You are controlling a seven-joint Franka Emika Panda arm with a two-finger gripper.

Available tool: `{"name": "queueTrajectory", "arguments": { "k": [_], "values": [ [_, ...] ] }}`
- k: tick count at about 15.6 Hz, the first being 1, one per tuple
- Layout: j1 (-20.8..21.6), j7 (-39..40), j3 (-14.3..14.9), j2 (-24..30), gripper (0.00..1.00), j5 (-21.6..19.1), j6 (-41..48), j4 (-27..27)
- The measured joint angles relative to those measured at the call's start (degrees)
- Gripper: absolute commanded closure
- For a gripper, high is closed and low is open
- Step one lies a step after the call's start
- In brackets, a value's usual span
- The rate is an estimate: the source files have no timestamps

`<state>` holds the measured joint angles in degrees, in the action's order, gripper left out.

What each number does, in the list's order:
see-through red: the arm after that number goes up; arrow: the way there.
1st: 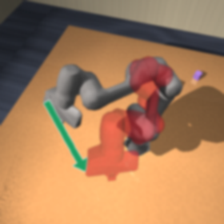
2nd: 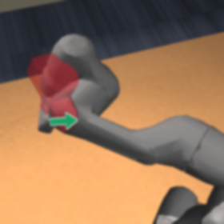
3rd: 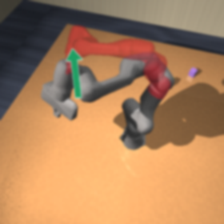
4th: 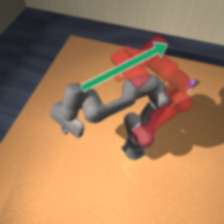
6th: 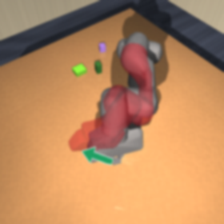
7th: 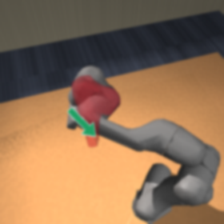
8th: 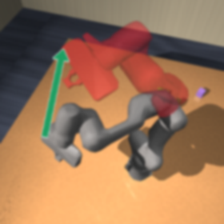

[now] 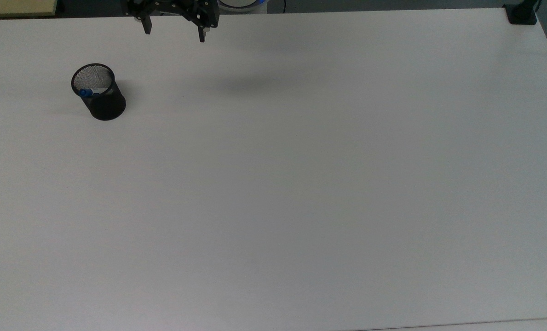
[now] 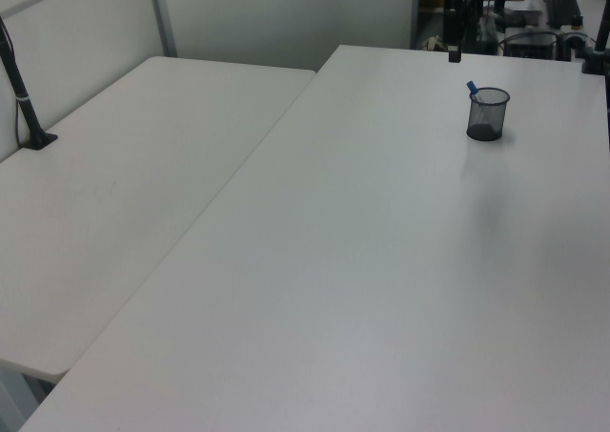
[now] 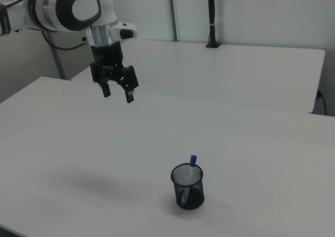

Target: Remove the marker

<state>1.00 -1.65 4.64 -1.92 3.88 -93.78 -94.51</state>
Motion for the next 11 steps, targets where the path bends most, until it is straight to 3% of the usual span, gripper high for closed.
{"name": "queueTrajectory", "arguments": {
  "k": [11],
  "values": [
    [0.0,0.0,0.0,0.0,0.0,0.0,1.0,0.0]
  ]
}}
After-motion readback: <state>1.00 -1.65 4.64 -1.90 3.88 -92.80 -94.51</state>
